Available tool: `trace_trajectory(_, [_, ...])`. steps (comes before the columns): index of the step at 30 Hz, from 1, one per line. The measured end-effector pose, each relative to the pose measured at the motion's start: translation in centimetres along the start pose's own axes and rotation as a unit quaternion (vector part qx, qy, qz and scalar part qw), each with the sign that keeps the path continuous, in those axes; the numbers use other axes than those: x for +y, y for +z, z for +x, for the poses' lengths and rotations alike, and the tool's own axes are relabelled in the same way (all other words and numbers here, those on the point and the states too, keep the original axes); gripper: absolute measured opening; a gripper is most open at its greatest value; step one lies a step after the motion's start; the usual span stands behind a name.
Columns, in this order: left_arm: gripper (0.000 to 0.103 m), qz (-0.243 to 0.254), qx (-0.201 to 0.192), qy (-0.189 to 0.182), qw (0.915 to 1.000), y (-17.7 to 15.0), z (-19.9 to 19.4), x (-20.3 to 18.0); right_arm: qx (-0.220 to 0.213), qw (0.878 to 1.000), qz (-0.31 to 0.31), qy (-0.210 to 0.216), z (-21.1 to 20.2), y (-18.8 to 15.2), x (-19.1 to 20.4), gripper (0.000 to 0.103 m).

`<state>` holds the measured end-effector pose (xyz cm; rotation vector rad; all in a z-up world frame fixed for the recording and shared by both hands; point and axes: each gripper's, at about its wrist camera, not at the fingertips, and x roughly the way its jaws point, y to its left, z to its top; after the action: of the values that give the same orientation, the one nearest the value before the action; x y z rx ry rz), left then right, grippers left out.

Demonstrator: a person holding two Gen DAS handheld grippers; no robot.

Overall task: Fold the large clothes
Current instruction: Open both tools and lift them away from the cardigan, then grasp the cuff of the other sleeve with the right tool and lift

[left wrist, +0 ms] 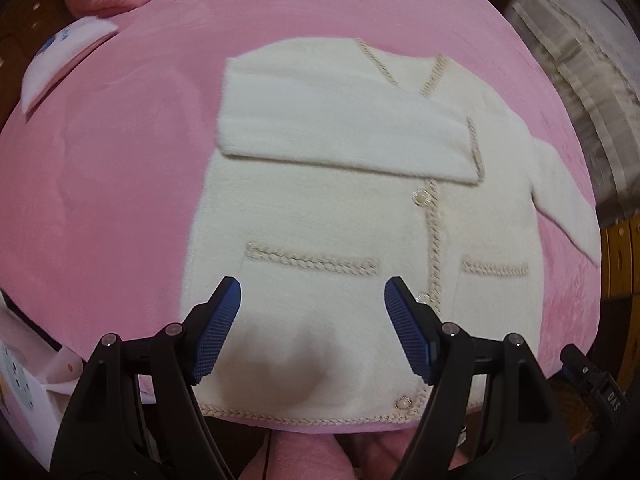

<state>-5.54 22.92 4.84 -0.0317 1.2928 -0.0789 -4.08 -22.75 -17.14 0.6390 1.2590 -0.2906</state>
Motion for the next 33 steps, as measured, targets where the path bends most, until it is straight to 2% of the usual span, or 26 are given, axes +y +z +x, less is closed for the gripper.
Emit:
trace_trajectory(3, [0.072, 0.023, -0.002, -0.014, 0.9996, 0.0, -0.4, -2.8, -0.003, 0.999, 0.034, 0.012, -0.5, 0.3, -3.4, 0.082])
trace_trajectory(7, [0.072, 0.039, -0.011, -0.007, 0.9992, 0.4, -0.1, -8.1, -0.007, 0.997, 0.075, 0.032, -0.8, 2.7, -8.3, 0.082])
trace_trajectory(13, [0.072, 0.007, -0.015, -0.002, 0.9999, 0.2, 0.8, -17.4, 0.018, 0.993, 0.107, 0.036, -0.9, 9.9, -17.0, 0.082])
trace_trajectory(16, [0.072, 0.024, 0.001, 0.013, 0.9996, -0.5, 1.8, -22.6, 0.016, 0.989, 0.141, 0.046, -1.0, 14.4, -22.5, 0.082])
trace_trajectory(21, [0.073, 0.051, 0.037, 0.056, 0.9964, -1.7, 3.4, -28.9, 0.005, 0.979, 0.199, 0.044, 0.0, 19.6, -30.7, 0.082])
trace_trajectory(26, [0.073, 0.063, 0.073, 0.090, 0.9912, -2.6, 4.5, -31.6, -0.029, 0.967, 0.254, 0.017, 1.9, 24.4, -38.7, 0.082])
trace_trajectory(33, [0.073, 0.001, 0.120, 0.113, 0.9863, -1.4, 6.6, -30.6, -0.051, 0.948, 0.314, 0.026, 5.0, 29.1, -46.1, 0.078])
